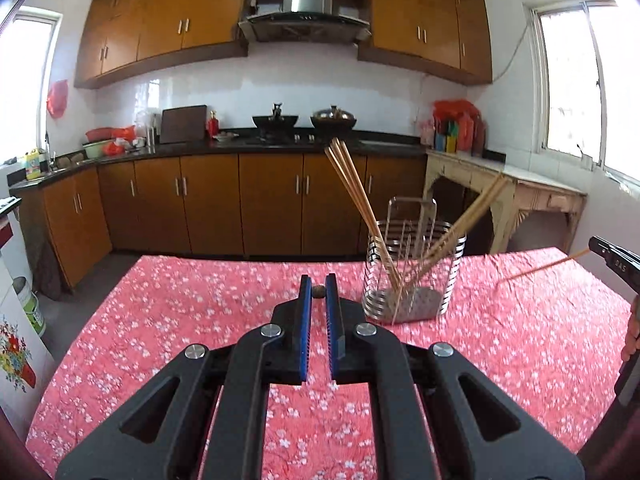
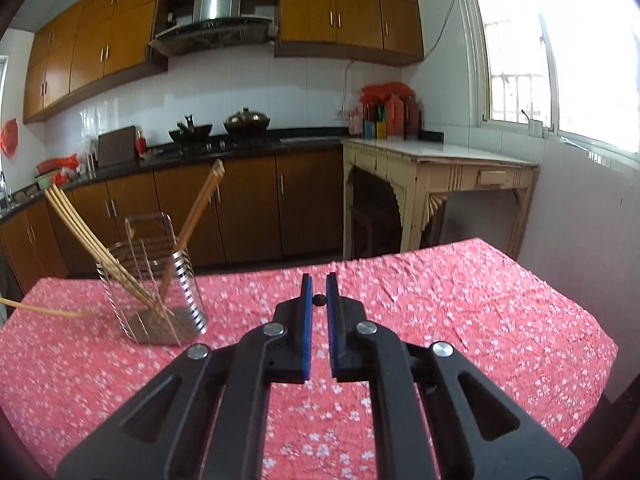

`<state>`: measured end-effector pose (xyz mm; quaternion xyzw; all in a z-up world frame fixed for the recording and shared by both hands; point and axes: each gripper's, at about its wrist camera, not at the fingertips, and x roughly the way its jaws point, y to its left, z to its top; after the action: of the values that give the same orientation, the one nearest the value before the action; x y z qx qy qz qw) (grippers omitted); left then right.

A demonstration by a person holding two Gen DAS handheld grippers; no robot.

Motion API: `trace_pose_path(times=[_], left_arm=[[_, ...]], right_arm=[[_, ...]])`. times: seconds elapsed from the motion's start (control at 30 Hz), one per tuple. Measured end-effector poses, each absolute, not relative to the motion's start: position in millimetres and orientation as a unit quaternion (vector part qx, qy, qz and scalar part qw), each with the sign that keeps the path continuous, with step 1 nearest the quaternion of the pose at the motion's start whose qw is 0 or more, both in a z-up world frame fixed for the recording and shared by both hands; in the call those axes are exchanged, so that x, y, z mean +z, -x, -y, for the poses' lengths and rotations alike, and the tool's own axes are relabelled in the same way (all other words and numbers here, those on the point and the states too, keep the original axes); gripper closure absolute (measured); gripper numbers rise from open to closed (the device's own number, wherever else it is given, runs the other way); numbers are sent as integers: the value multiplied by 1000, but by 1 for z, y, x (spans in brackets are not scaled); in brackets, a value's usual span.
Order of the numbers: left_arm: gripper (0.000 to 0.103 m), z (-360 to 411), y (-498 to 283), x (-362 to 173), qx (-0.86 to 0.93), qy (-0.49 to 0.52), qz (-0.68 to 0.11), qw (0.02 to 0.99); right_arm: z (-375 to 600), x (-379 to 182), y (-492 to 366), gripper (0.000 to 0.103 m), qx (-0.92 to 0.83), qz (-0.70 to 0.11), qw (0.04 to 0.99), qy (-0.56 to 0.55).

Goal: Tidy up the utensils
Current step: 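Lift both held chopsticks off the table and raise them upright, then carry both upright chopsticks above the wire holder and lower them in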

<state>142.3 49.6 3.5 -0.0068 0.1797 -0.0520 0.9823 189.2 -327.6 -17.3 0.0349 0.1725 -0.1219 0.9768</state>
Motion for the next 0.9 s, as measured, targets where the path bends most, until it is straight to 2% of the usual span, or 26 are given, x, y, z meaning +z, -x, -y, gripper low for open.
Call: trace_pose_path(times=[0.9], left_arm=[[96, -52, -152, 43, -31, 28, -144, 989]], right_arm=[[316, 32, -178, 95, -64, -122, 988, -72]])
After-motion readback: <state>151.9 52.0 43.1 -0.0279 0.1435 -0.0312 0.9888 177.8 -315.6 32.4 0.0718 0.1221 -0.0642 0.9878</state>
